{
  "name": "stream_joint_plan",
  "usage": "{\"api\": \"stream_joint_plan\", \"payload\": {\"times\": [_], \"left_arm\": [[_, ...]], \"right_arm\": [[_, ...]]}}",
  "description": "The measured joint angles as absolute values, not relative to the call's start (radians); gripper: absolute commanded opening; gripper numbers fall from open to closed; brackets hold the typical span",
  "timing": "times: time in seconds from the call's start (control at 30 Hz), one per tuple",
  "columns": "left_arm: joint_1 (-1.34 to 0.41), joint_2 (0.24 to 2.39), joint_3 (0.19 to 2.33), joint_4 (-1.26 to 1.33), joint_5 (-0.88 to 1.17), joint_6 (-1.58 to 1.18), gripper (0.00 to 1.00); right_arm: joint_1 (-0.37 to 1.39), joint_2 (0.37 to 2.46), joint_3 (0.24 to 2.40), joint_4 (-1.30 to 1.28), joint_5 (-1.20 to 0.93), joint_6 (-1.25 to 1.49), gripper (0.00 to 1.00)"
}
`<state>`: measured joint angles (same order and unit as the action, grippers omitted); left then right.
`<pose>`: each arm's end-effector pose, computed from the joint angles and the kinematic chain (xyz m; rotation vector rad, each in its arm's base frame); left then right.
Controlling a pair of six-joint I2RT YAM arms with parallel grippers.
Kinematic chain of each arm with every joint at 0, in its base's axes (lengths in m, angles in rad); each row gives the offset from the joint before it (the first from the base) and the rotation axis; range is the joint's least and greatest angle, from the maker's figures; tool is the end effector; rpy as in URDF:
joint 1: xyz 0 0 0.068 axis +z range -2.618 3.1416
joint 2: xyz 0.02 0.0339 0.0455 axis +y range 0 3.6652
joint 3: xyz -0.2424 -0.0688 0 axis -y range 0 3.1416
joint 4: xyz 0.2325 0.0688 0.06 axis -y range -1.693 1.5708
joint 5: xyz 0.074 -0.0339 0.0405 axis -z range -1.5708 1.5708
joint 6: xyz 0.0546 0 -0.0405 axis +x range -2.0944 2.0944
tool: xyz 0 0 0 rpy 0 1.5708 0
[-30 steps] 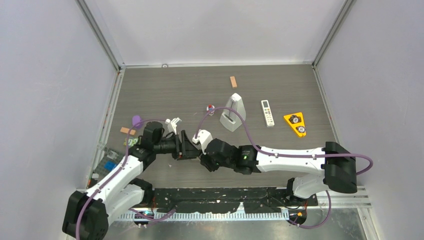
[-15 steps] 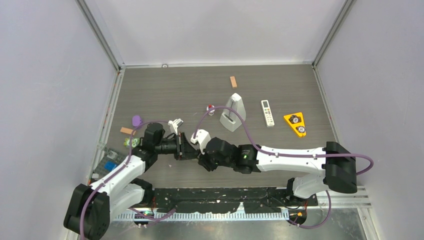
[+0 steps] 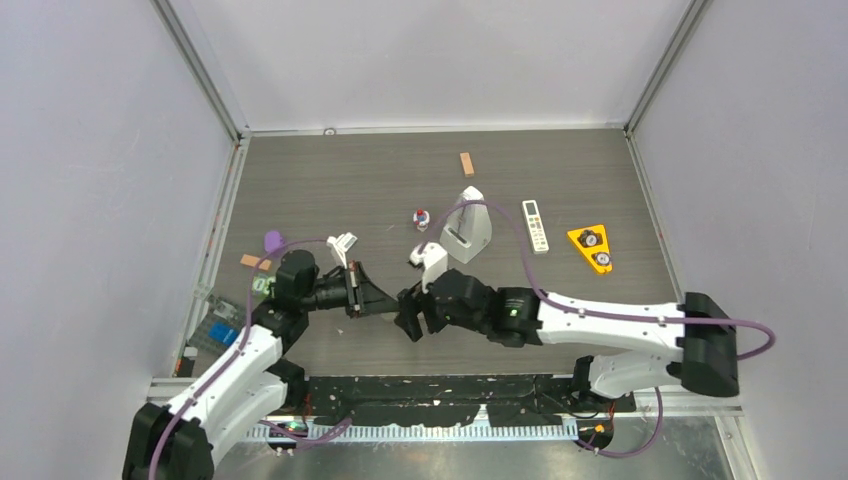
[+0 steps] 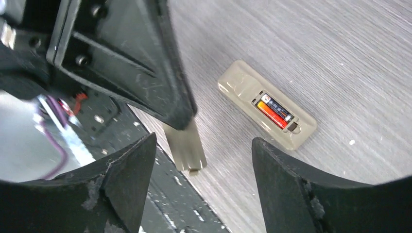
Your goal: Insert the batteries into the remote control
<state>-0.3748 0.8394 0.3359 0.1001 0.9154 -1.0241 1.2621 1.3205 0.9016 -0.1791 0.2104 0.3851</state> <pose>0.1604 -0.1096 0.1922 -0.0230 2.2729 -1.7338 0.1026 0.2843 0.2369 -0.8381 2.0818 0.7084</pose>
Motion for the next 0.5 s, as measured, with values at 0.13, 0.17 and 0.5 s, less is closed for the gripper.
{"api": "stream_joint_plan", "payload": {"times": [0.13, 0.17, 0.5], "left_arm": [[-0.375, 0.73, 0.333, 0.113, 0.849, -1.089, 0.0], [-0.375, 0.709, 0.331, 0.117, 0.834, -1.105, 0.0], [-0.375, 0.509, 0.247, 0.188, 0.638, -1.382, 0.0]], "right_arm": [[1.234, 1.161, 0.824, -0.123, 0.25, 0.587, 0.79], [1.231, 1.12, 0.798, -0.095, 0.261, 0.645, 0.77], [1.229, 1.071, 0.665, 0.167, 0.274, 1.072, 0.58]]}}
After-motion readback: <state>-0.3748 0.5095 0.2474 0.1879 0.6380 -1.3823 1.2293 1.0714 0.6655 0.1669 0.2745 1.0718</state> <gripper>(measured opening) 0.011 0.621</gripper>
